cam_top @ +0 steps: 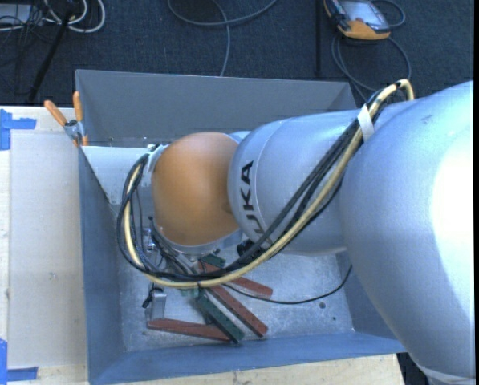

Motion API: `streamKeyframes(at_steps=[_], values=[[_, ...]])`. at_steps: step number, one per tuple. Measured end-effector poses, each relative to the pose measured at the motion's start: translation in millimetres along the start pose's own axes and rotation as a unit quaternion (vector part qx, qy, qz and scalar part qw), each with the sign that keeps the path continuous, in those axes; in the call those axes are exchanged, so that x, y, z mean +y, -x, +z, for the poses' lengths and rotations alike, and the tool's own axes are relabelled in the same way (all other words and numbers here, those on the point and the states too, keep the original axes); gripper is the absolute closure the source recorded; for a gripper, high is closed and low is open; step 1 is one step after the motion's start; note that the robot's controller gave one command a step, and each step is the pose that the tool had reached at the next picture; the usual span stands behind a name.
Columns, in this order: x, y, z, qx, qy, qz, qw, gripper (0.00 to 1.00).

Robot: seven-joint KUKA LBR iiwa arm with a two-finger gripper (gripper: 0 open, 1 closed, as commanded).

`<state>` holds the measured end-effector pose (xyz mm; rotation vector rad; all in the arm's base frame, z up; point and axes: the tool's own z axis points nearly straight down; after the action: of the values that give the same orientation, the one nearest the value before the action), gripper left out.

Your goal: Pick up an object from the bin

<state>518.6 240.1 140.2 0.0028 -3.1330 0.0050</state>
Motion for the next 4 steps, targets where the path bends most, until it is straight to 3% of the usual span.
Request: streamKeyframes(at_steps=[1, 2, 3, 4], values=[[-1, 2.1, -4, -0.0032, 0.001, 0.002, 1.0000, 0.00], [-89, -40.6, 69, -0.0048, 0.002, -0.046, 0.9989, 0.00], [-93, -35.6, 46, -0.0032, 0.002, 0.068, 0.9977, 0.00], [-67, -44.0, 41, -0.0030, 0.001, 0.008, 1.0000, 0.00]])
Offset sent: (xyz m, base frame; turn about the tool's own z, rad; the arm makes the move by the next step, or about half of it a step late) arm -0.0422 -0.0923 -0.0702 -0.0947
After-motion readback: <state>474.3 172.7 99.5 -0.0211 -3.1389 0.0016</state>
